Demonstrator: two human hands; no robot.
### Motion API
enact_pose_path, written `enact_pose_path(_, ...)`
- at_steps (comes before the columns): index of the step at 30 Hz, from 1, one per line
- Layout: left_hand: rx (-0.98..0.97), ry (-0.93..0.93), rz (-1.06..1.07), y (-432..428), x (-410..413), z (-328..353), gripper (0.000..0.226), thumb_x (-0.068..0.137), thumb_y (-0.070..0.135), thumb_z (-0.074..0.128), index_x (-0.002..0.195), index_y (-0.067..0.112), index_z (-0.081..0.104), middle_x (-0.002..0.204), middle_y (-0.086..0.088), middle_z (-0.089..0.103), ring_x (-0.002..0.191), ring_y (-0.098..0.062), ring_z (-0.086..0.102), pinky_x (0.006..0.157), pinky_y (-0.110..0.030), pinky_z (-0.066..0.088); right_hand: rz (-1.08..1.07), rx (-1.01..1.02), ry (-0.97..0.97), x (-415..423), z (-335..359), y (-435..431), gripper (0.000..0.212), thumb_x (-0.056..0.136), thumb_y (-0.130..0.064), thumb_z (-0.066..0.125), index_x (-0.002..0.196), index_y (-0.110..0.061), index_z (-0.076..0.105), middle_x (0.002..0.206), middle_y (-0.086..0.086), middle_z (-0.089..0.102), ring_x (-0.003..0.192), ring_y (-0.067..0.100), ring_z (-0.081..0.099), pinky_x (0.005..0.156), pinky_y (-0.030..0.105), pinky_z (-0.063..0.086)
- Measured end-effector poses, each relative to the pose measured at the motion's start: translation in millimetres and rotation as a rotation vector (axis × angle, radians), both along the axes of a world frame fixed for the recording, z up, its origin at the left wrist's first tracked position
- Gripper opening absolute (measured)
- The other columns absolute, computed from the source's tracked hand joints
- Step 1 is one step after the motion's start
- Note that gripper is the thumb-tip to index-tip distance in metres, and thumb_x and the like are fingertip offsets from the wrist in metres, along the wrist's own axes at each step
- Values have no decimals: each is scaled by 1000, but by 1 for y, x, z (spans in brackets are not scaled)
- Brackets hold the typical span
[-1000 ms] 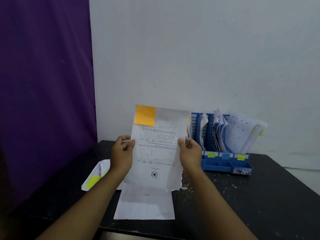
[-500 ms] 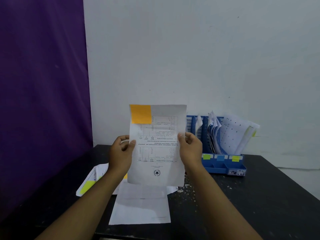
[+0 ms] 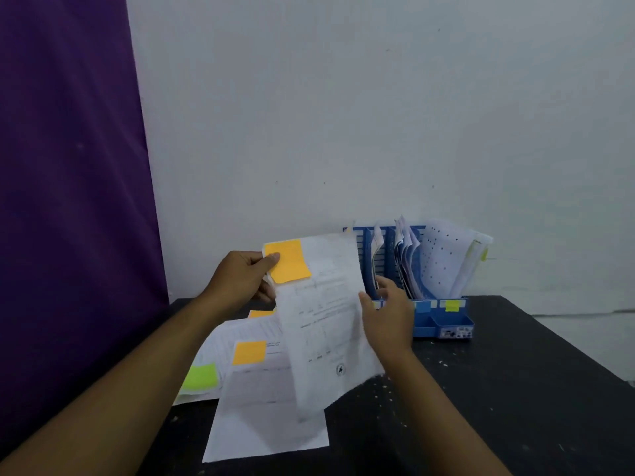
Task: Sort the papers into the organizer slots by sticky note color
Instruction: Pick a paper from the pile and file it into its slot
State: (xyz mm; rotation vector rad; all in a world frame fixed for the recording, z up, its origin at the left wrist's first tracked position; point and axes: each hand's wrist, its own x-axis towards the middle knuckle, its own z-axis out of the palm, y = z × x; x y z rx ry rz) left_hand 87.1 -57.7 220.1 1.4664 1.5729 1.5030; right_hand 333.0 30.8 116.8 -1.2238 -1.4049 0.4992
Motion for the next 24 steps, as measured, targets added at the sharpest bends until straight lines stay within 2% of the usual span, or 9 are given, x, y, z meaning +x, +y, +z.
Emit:
enact_pose_path(3, 61, -107, 25, 10, 20, 8, 46, 105, 27, 66, 103, -19, 65, 79, -38, 70, 54, -28, 73, 55, -31, 62, 39, 68, -23, -5, -6, -18, 49, 98, -57, 62, 141, -32, 57, 133, -9, 56, 118, 10, 55, 98, 40, 55)
enact_pose_path(5, 89, -127, 63, 15, 36, 15, 43, 106, 26, 65, 101, -17, 66, 80, -37, 71, 55, -28, 74, 55, -29, 61, 153, 70, -2, -11, -9, -32, 61, 93, -71, 59, 142, -34, 56, 136, -13, 58, 117, 6, 57, 97, 39, 57)
enact_pose_path(8, 131, -157, 91, 22, 57, 27, 44, 107, 25, 60, 97, -17, 65, 76, -30, 74, 60, -31, 77, 58, -28, 63, 202, 63, -115, -18, -16, -39, 79, 84, -83, 60, 148, -38, 51, 146, -19, 55, 127, 4, 55, 101, 36, 56)
enact_pose_path(11, 171, -196, 104, 33, 75, 37, 44, 108, 23, 58, 96, -19, 63, 79, -32, 74, 63, -32, 78, 60, -32, 65, 137, 45, -219, -24, -21, -30, 66, 92, -58, 71, 151, -36, 49, 151, -14, 55, 134, 11, 56, 105, 37, 53)
enact_pose_path(14, 193, -206, 103, 45, 89, 45, 38, 108, 21, 55, 92, -12, 65, 86, -34, 74, 65, -31, 79, 57, -30, 64, 90, 24, -184, -25, -20, -13, 52, 101, -29, 67, 152, -30, 52, 148, -4, 60, 133, 20, 61, 104, 39, 54)
enact_pose_path(17, 212, -186, 130, 58, 97, 51, 34, 107, 20, 53, 85, -3, 63, 88, -34, 74, 66, -29, 80, 60, -32, 65, 58, 18, -190, -23, -18, 10, 45, 105, -26, 62, 149, -28, 56, 144, -2, 64, 127, 20, 65, 102, 37, 57)
enact_pose_path(19, 210, -173, 148, 67, 100, 53, 39, 107, 20, 51, 90, -13, 64, 86, -29, 75, 66, -27, 80, 63, -33, 66, 56, 13, -194, -22, -16, 22, 42, 106, -24, 59, 148, -28, 57, 142, -2, 66, 124, 19, 66, 101, 35, 58)
enact_pose_path(21, 208, -155, 165, 77, 103, 54, 41, 107, 19, 50, 95, -17, 64, 73, -19, 76, 65, -26, 80, 71, -40, 68, 62, 15, -208, -21, -16, 35, 41, 107, -21, 58, 147, -26, 57, 140, 0, 67, 124, 20, 66, 100, 33, 57)
enact_pose_path(24, 233, -134, 188, 94, 108, 54, 43, 106, 20, 49, 87, -17, 60, 63, -15, 72, 64, -25, 79, 83, -54, 65, 70, 4, -243, -19, -11, 56, 41, 107, -20, 58, 147, -23, 57, 142, 2, 65, 127, 24, 64, 104, 39, 55)
